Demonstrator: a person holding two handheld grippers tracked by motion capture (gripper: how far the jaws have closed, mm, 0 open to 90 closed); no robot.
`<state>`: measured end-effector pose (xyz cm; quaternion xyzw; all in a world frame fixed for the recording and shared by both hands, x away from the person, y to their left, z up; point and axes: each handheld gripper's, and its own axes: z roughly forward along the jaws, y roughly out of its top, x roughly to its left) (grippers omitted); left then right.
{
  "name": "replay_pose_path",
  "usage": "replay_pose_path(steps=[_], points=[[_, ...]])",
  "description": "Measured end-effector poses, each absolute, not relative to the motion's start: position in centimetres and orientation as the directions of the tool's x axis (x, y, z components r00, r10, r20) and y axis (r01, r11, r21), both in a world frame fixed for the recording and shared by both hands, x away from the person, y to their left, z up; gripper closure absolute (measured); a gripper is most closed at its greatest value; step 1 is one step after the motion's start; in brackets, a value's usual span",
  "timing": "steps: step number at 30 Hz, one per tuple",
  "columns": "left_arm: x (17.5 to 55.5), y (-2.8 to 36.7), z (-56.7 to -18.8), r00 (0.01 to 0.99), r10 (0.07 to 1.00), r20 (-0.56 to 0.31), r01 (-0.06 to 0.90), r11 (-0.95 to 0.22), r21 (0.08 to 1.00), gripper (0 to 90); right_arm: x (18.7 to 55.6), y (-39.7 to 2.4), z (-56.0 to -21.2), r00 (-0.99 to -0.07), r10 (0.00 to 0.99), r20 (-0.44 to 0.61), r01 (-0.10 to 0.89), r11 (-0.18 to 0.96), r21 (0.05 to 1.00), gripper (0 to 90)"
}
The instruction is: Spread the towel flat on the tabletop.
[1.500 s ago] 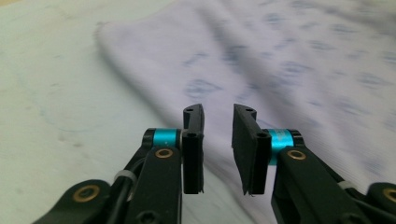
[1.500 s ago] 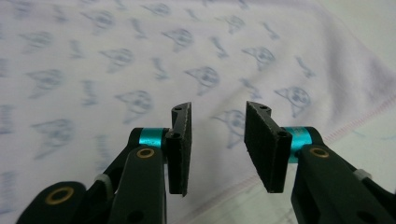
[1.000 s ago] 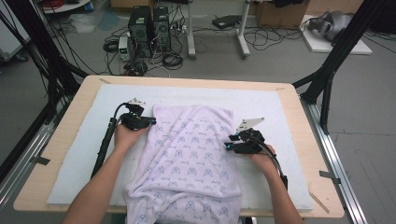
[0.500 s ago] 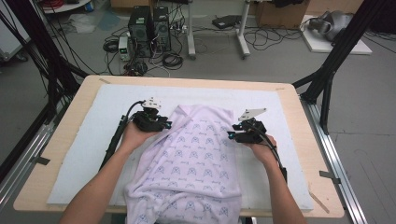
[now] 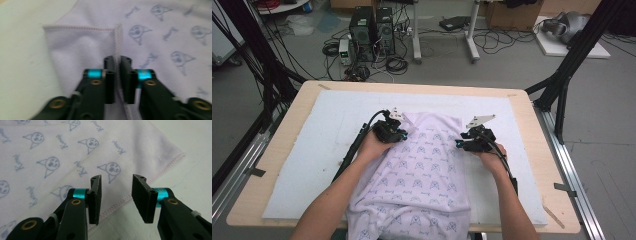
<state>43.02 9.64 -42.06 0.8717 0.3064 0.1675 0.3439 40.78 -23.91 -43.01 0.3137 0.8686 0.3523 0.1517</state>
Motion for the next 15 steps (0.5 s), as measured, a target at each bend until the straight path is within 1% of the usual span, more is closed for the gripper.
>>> replay_pose_path(steps=[1, 3, 4, 5, 6, 7, 8, 9, 12, 14, 15], points=[[43.1, 10.1, -41.8, 0.737, 0.669, 0.094, 0.42, -0.563, 0.711, 86.9, 40.8, -23.8, -43.0, -0.761, 0.647, -0.044, 0.436, 0.56, 0.704, 59.6], [43.7, 12.4, -40.5, 0.644, 0.752, 0.143, 0.426, -0.507, 0.75, 87.2, 40.7, -23.7, -43.0, -0.764, 0.643, -0.049, 0.431, 0.566, 0.702, 59.6], [44.1, 14.0, -40.0, 0.576, 0.804, 0.148, 0.443, -0.458, 0.771, 87.2, 40.6, -23.7, -42.9, -0.765, 0.643, -0.05, 0.429, 0.565, 0.704, 59.6], [44.4, 15.7, -39.5, 0.503, 0.854, 0.135, 0.466, -0.399, 0.789, 86.8, 40.6, -23.8, -42.8, -0.764, 0.643, -0.05, 0.427, 0.561, 0.709, 59.6], [44.6, 17.0, -39.3, 0.46, 0.88, 0.116, 0.486, -0.359, 0.797, 82.0, 40.6, -23.8, -42.8, -0.763, 0.644, -0.051, 0.426, 0.561, 0.71, 59.7], [44.7, 18.7, -39.1, 0.412, 0.906, 0.096, 0.514, -0.318, 0.797, 70.2, 40.6, -23.9, -42.7, -0.763, 0.644, -0.054, 0.422, 0.56, 0.713, 59.8], [44.5, 19.7, -39.1, 0.409, 0.908, 0.086, 0.522, -0.311, 0.794, 64.3, 40.6, -24.0, -42.7, -0.759, 0.649, -0.051, 0.426, 0.555, 0.714, 59.8], [44.3, 20.2, -39.1, 0.418, 0.904, 0.088, 0.519, -0.318, 0.793, 61.3, 40.7, -24.0, -42.8, -0.758, 0.65, -0.05, 0.425, 0.552, 0.717, 59.9], [42.9, 21.0, -39.7, 0.485, 0.871, 0.085, 0.497, -0.354, 0.793, 58.0, 40.9, -23.9, -43.2, -0.758, 0.65, -0.048, 0.438, 0.562, 0.702, 59.9], [42.2, 21.0, -40.2, 0.527, 0.848, 0.052, 0.503, -0.361, 0.785, 57.3, 41.0, -23.7, -43.4, -0.759, 0.65, -0.051, 0.444, 0.573, 0.689, 59.9], [41.8, 20.8, -40.4, 0.554, 0.831, 0.049, 0.509, -0.385, 0.77, 56.6, 40.9, -23.6, -43.4, -0.759, 0.649, -0.049, 0.445, 0.572, 0.689, 59.9]])
